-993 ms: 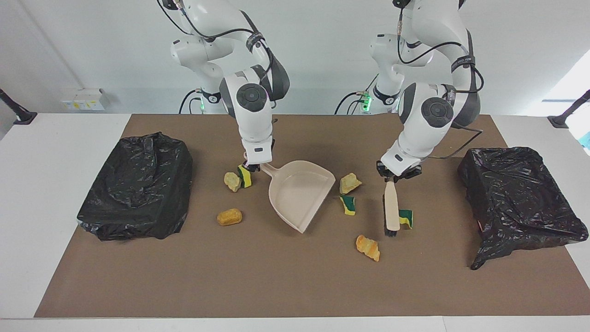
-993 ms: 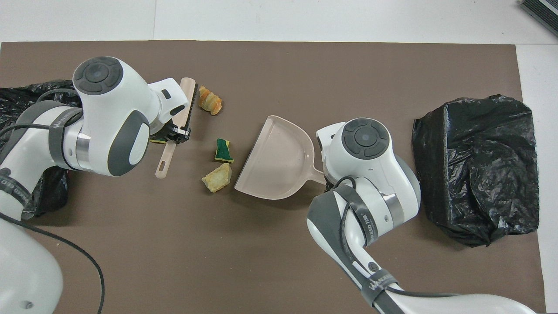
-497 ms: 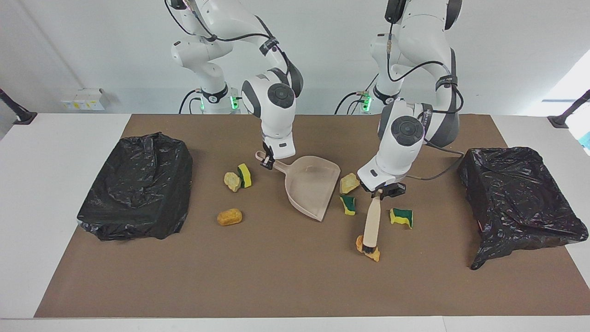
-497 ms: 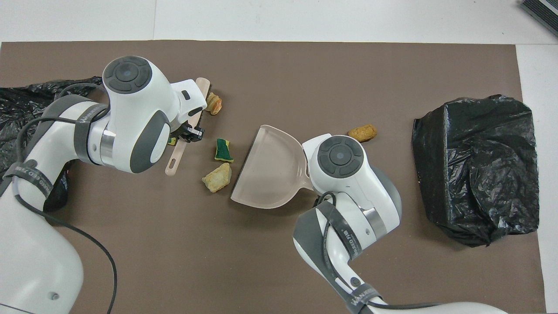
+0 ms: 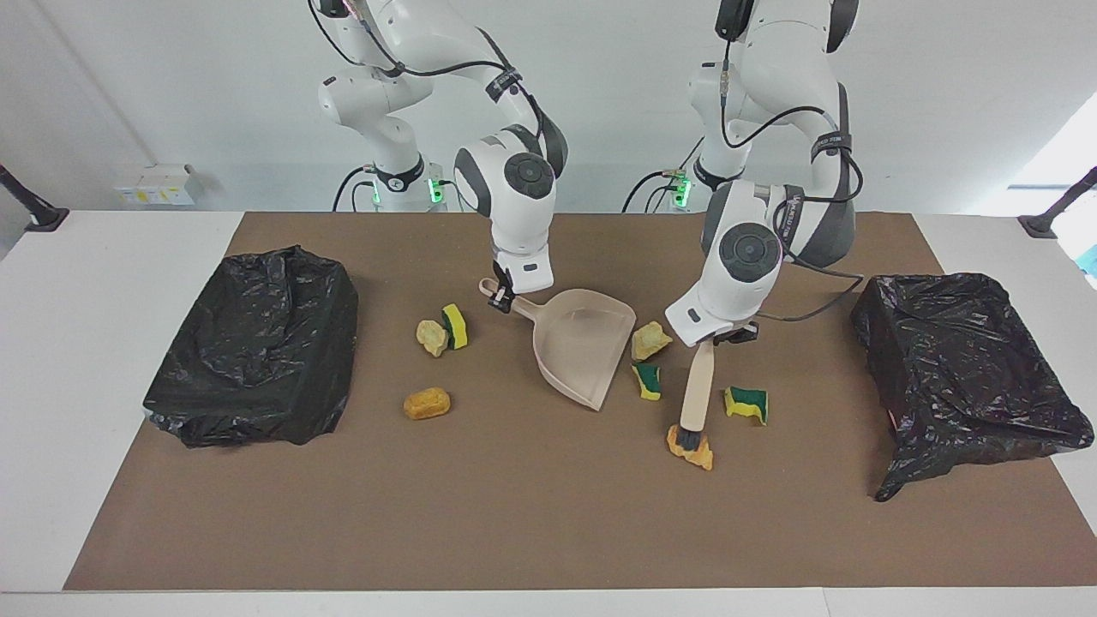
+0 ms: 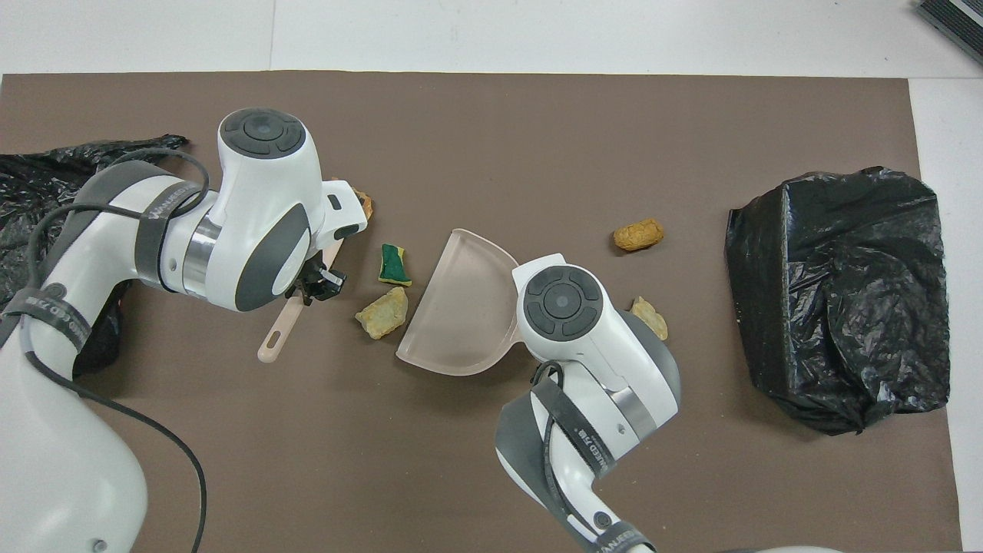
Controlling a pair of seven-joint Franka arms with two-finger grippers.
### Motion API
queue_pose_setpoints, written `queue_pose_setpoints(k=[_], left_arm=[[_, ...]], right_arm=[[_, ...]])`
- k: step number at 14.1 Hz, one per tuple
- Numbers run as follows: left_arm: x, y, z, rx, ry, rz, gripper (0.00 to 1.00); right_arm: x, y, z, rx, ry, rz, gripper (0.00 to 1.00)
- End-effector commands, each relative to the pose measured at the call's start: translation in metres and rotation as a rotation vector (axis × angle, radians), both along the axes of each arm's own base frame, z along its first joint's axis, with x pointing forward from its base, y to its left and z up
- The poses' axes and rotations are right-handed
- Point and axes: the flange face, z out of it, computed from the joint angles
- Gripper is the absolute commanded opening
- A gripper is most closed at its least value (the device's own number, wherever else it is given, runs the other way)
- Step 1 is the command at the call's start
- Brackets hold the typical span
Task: Sweep and dump trash in bin
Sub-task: 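Sweep sponge pieces with the left gripper's brush toward the dustpan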
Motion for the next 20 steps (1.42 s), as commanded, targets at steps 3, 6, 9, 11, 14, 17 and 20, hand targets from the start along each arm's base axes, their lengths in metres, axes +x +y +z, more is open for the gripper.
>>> queue_pose_setpoints(k=[3,6,9,11,14,17,20], left_arm=[[-0.024,0.015,0.029,0.096,0.103,-0.007,0.0],[-0.025,0.017,0.058,0.08,0.04,-0.01,0.0],[-0.011,0.03,0.055,0.055,-0.028,0.012,0.0],[0.009,0.074,0.046,0.04,-0.102,0.118,0.0],[0.018,0.138,0.021,-0.012,-0.234,0.202,0.0],[0.014,0.172,-0.005,-0.038,-0.287,0.255,0.0],[-0.009,0.161,-0.029,-0.06,-0.301,0.241,0.0]], right_arm=[[-0.002,-0.003,0.002,-0.001,-0.026,-0.017,0.0],[-0.001,-0.004,0.002,0.001,-0.027,-0.015,0.0],[-0.002,-0.003,0.002,0.003,-0.028,-0.004,0.0],[-0.004,0.001,-0.003,0.002,-0.025,0.001,0.0],[-0.003,0.005,-0.015,0.018,-0.043,0.014,0.0],[-0.007,0.015,-0.017,0.021,-0.046,0.036,0.0],[-0.009,0.017,-0.016,0.021,-0.047,0.041,0.0]])
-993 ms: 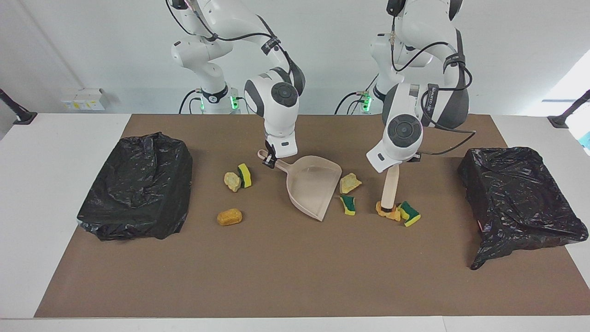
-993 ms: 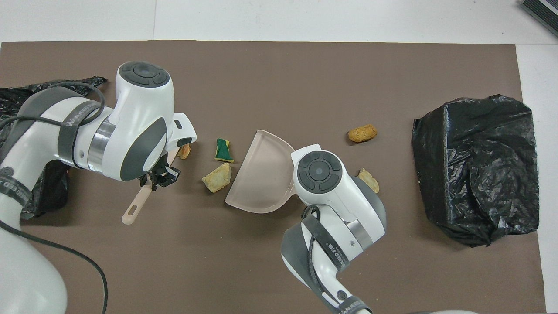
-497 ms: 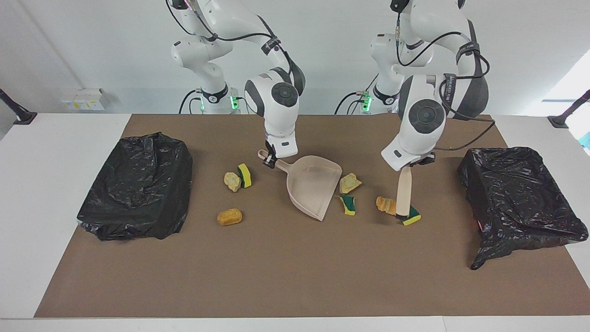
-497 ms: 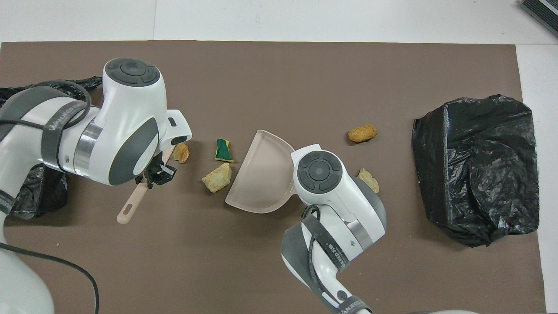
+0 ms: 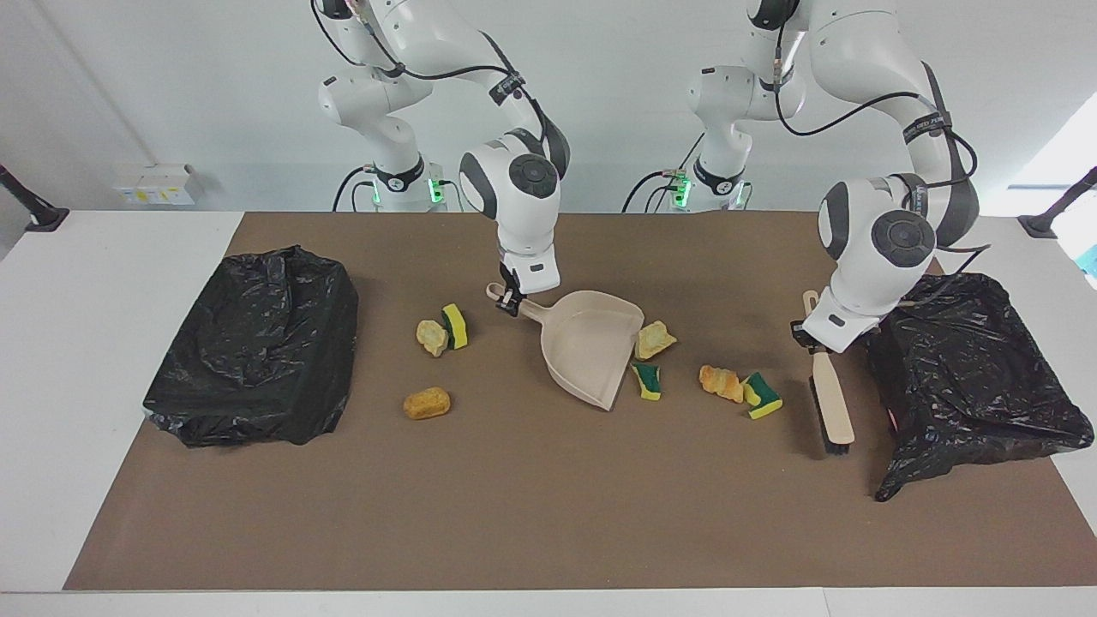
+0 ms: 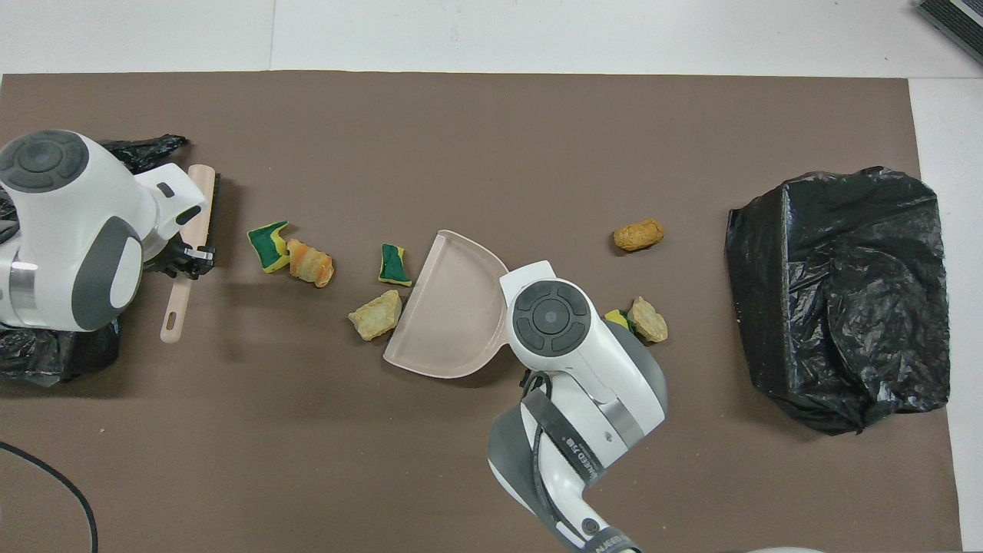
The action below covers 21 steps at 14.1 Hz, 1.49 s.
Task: Sweep and dump trash in bin
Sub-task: 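Sweep sponge pieces with the left gripper's brush toward the dustpan, then brush the gathered trash into the dustpan held by the right gripper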
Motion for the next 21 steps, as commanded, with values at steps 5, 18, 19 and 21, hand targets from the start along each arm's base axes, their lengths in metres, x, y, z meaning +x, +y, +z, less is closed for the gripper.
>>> queue_pose_setpoints(k=[5,18,19,21], left_arm=[[-0.074,-0.09,-0.01,-0.117,0.038,-0.029,0.0],[-0.148,-0.273,-0.004,-0.174,0.139,-0.043,0.0],[-0.136,-0.267,0.001,-0.167,0.161,-0.069,0.0],[-0.12,-0.242,0.011,-0.176,0.17,-0.087,0.0]], right_arm=[[-0.002,0.0,-0.007,-0.014,-0.007,0.011,0.0],[-0.003,0.0,-0.007,-0.016,-0.004,0.01,0.0],[-0.003,0.0,-0.007,-0.016,-0.004,0.01,0.0],[-0.001,-0.001,-0.004,-0.017,-0.004,0.005,0.0]])
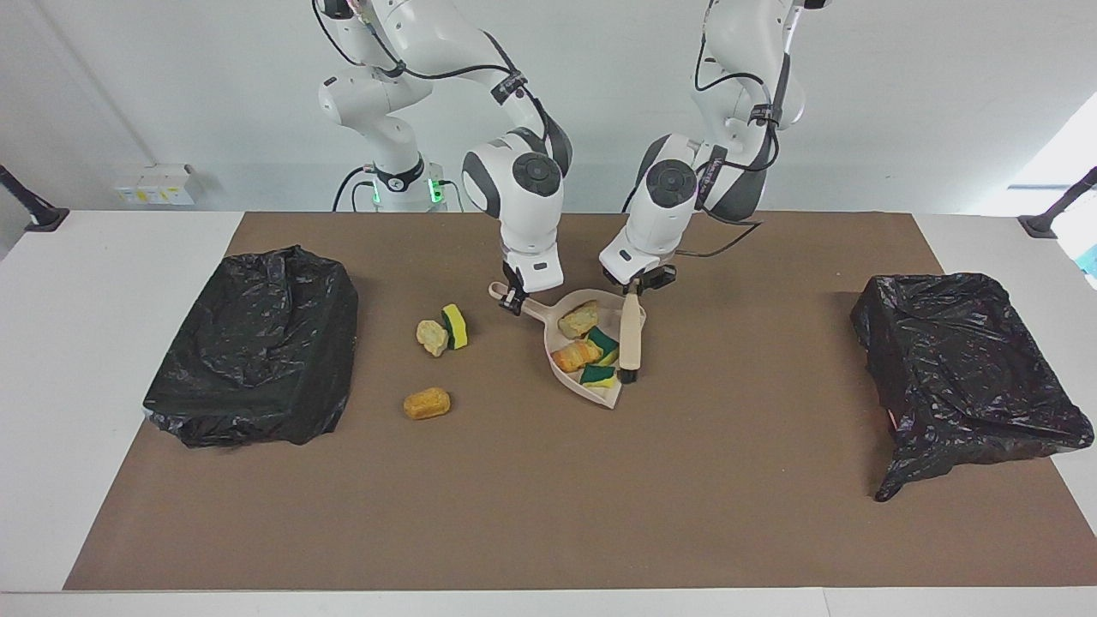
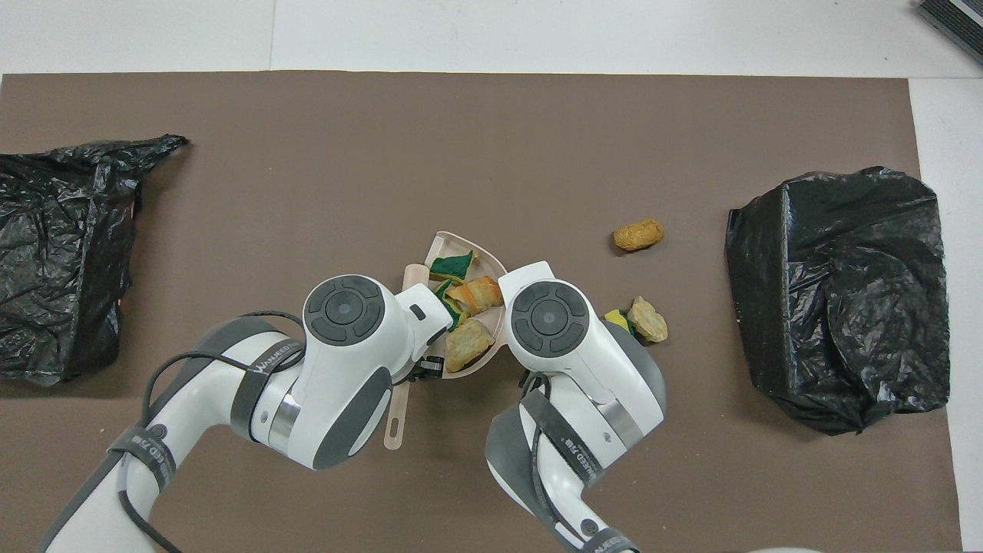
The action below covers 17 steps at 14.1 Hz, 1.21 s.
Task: Sweep and dump trash in bin
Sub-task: 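Brush the gathered trash into the dustpan held by the right gripper, then carry the dustpan to the black bag and tip it with the right gripper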
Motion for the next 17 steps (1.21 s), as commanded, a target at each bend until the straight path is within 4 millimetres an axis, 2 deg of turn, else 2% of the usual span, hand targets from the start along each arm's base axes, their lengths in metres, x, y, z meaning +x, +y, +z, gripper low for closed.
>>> queue_pose_setpoints(k=[1,3,7,10,11,12,14,16,17], left_arm=[[0.026,0.036,0.008,0.0,0.024,0.013,0.0],[0.042,0.058,0.012,0.018,-0.002,0.057,0.0],[0.058,0.09,0.018,0.044,-0.039,0.158,0.0],[0.056,0.081,0.019,0.04,-0.068,0.193,0.0],[0.049,0.076,0.02,0.043,-0.065,0.194,0.0],[0.035,0.067,0.016,0.049,-0.059,0.19,0.0],[0.001,0.038,0.011,0.055,-0.074,0.206,0.0],[-0.034,0.0,0.014,0.056,-0.091,0.198,0.0],[-0.046,-0.009,0.015,0.062,-0.094,0.226,0.0]], right_arm=[[0.0,-0.004,0.001,-0.018,-0.004,-0.003,0.0],[0.004,-0.017,0.026,-0.006,-0.025,-0.035,0.0],[0.022,-0.076,0.083,0.018,-0.069,-0.106,0.0],[0.031,-0.136,0.127,0.02,-0.078,-0.14,0.0],[0.033,-0.163,0.142,0.024,-0.087,-0.14,0.0],[0.037,-0.197,0.158,0.023,-0.088,-0.14,0.0],[0.037,-0.269,0.186,0.012,-0.041,-0.135,0.0],[0.035,-0.346,0.2,0.016,-0.013,-0.125,0.0],[0.031,-0.388,0.201,0.021,-0.004,-0.099,0.0]])
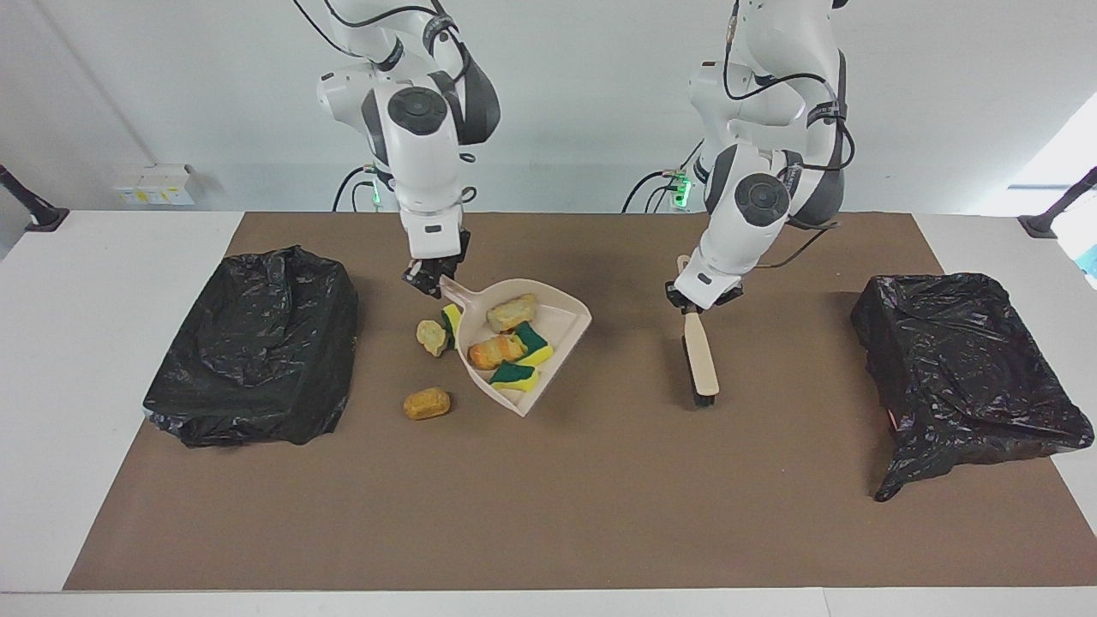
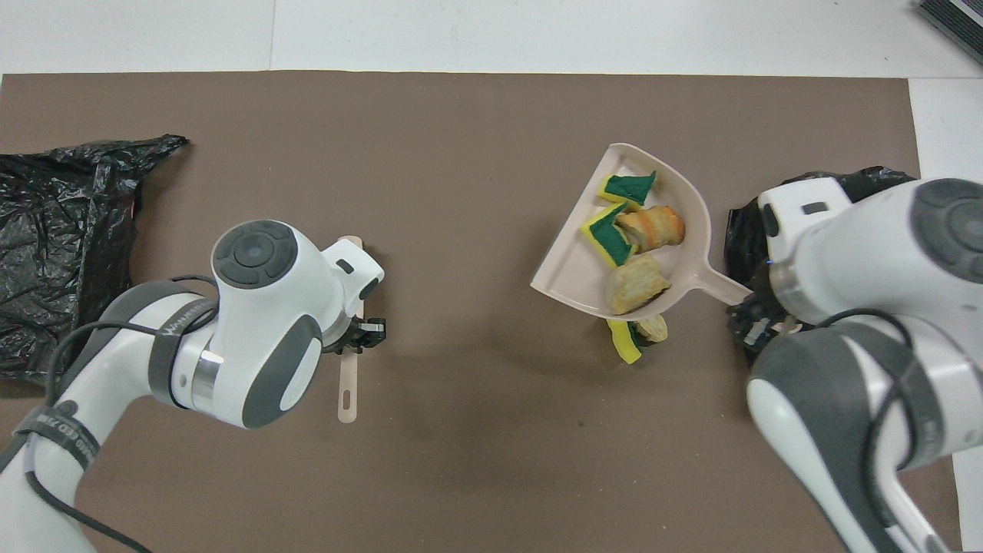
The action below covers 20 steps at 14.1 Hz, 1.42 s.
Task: Sweep and dump trash in bin
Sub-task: 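Carry the dustpan to the black bag and tip it with the right gripper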
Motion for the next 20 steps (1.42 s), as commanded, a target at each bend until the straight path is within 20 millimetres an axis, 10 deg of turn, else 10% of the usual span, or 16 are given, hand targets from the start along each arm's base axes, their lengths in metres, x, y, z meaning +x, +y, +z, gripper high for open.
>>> queue_pose_setpoints(k=[1,5,10,12,15,20], left_arm=[[-0.052,-0.029,0.01,0.004,-0.052,0.025,0.0],[-0.115,-0.053,-0.003,-0.021,-0.09,0.029,0.0],[-0.118,-0.053,-0.013,-0.042,-0.038,0.066,0.12],[-0.099,-0.037,-0.014,-0.05,-0.032,0.02,0.98],[-0.063,-0.019,0.002,-0.057,-0.043,0.065,1.0],[0.036,0.069,0.063,-0.112,-0.092,0.059,1.0]], right_arm=[[-0.011,-0.097,0.008,-0.001,0.015,0.065,0.0],[-0.047,-0.2,0.015,-0.083,0.054,0.14,0.0],[-0.062,-0.223,0.019,-0.332,0.152,0.228,0.0],[-0.06,-0.221,0.014,-0.396,0.166,0.282,0.0],[-0.057,-0.2,0.008,-0.449,0.206,0.377,0.0],[-0.054,-0.172,0.004,-0.533,0.236,0.476,0.0]])
